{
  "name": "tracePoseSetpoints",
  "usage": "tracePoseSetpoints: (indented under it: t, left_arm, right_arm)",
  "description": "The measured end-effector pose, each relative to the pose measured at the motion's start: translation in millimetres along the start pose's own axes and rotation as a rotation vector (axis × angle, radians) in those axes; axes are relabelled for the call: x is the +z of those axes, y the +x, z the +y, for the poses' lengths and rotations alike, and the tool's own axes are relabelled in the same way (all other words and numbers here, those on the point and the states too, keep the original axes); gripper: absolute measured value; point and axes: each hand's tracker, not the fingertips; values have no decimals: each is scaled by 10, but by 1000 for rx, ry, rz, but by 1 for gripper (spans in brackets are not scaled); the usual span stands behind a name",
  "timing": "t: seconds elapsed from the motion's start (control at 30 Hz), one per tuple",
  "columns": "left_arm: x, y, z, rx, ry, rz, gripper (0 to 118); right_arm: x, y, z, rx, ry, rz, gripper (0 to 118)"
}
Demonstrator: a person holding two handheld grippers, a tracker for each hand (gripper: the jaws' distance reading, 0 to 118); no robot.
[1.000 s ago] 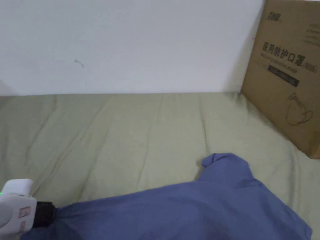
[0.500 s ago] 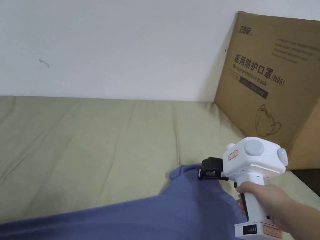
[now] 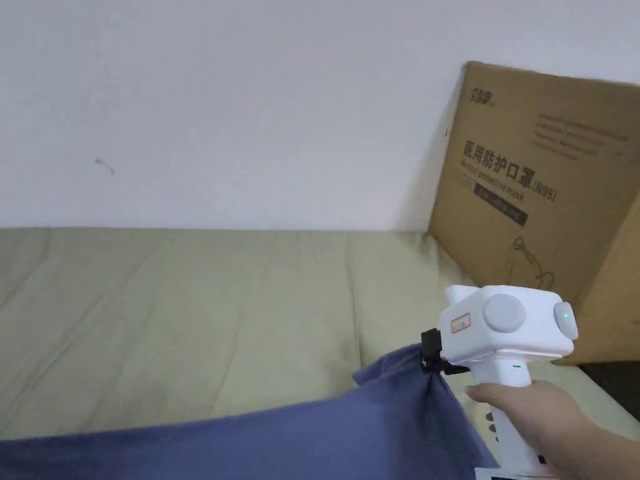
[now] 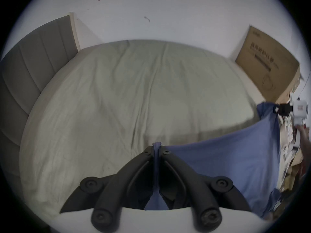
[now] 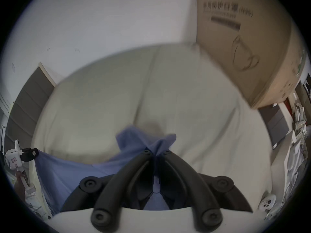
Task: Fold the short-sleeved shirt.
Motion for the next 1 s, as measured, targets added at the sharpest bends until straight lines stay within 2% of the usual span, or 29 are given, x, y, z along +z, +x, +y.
tracePoseSetpoints:
  t: [0.2,0.4,0.5,0.6,0.7,0.83,0.9,1.0]
  left_arm:
    - [523,143,862,-44,187,17,4]
    - [1167,188,1852,-29,381,46,4]
    - [1450,307,2250,-77,476,86,4]
    - [1699,440,2584,-107,585,137,4]
    - [1943,552,2779,-112,713,179,4]
    - [2124,653,2852,-90,845,223,4]
    - [2135,681,2754,-100,911,194,4]
    - [1938,718,2428,-127,882,213,4]
  right_arm:
    - [723,-239,759,-16,207,-10,4]
    - [1548,-532,1623,11,432,-13,4]
    - [1925,-744,2022,52,531,-53,4]
    - [2299,-944,2333,48,664,-89,4]
    - [2615,-1102,2472,30,787,-119,4]
    - [2823,-1216,2476,69,873,-166,4]
    - [2785,-1221,2330,86,922,-202,4]
    - [2515,-1156,1931,115,909,-223,4]
